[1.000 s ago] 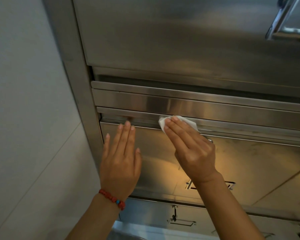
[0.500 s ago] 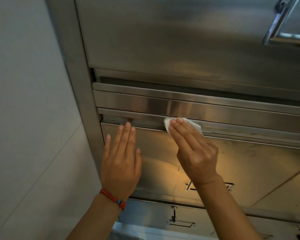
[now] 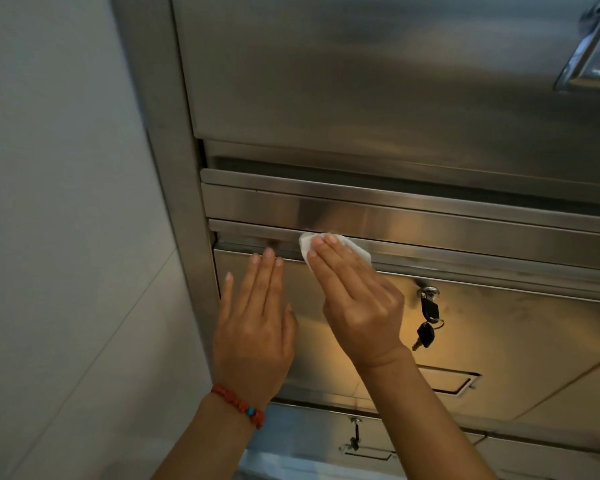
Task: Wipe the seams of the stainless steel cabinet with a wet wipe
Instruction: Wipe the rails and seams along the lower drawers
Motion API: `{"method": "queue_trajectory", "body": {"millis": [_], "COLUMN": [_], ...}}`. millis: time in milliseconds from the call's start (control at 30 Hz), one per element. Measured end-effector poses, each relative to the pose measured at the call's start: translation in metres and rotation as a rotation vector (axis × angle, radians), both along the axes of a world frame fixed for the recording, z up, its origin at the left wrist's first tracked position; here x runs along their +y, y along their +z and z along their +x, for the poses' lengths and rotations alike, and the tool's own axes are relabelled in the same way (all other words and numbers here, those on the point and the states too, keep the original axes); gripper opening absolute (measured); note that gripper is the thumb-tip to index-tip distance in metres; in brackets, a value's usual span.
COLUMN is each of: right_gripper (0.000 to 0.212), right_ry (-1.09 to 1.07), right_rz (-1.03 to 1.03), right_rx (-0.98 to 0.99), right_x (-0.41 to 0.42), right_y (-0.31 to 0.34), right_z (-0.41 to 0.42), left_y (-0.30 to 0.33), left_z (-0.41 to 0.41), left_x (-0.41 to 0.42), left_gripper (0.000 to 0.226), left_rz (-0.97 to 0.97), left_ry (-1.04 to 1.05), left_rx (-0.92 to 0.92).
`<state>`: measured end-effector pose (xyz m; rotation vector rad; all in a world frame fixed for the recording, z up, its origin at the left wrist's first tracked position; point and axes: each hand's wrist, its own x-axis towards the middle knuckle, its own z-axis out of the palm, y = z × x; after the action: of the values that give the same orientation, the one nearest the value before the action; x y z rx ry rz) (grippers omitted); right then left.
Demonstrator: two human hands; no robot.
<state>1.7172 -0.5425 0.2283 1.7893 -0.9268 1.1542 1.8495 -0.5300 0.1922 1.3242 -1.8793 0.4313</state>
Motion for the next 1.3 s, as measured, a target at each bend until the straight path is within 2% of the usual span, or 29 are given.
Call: {"method": "queue_trajectory", "body": {"millis": [233,367,600,733,833,1167,1300], "right_gripper": [0.028,0.019,0.015,0.020,0.014,0.024,0.019], "right_ry": [0.053,0.024,0.085,0.071,0.086,0.046,0.030], "right_rz": [0.011,-0.002,0.037,0.026,0.039,0.048,0.042], "right_rx": [-0.004,-0.009,0.048,0.018,0.022,0.058,0.063], "right_x": [-0.004,-0.002,-0.008,-0.005,-0.007,0.001,0.005], "right_y": [0.004,0.002,0.008,0.007,0.008,0.007,0.005], "right_z": [0.015,0.009,0.018,0.017,0.024,-0.011,-0.027], "left_y": [-0.004,-0.004,-0.006,-0.006,-0.007,-0.001,0.000], "left_z": [0.001,0.002,0.000,0.001,-0.001,0.002,0.004], "left_x": [-0.002,-0.002,-0.003,-0.003,-0.003,-0.001,-0.001], "left_gripper": [0.045,0.044,0.043,0.044,0.043,0.046,0.047], "left_rz": [-0.043,-0.048,-0.058,-0.059,-0.069,-0.029,-0.025], "left_ry": [-0.019,-0.018,-0.021,-0.014,-0.021,0.005,0.005], "left_rx": [0.014,0.012,0.019,0.015,0.027,-0.028,-0.047]}}
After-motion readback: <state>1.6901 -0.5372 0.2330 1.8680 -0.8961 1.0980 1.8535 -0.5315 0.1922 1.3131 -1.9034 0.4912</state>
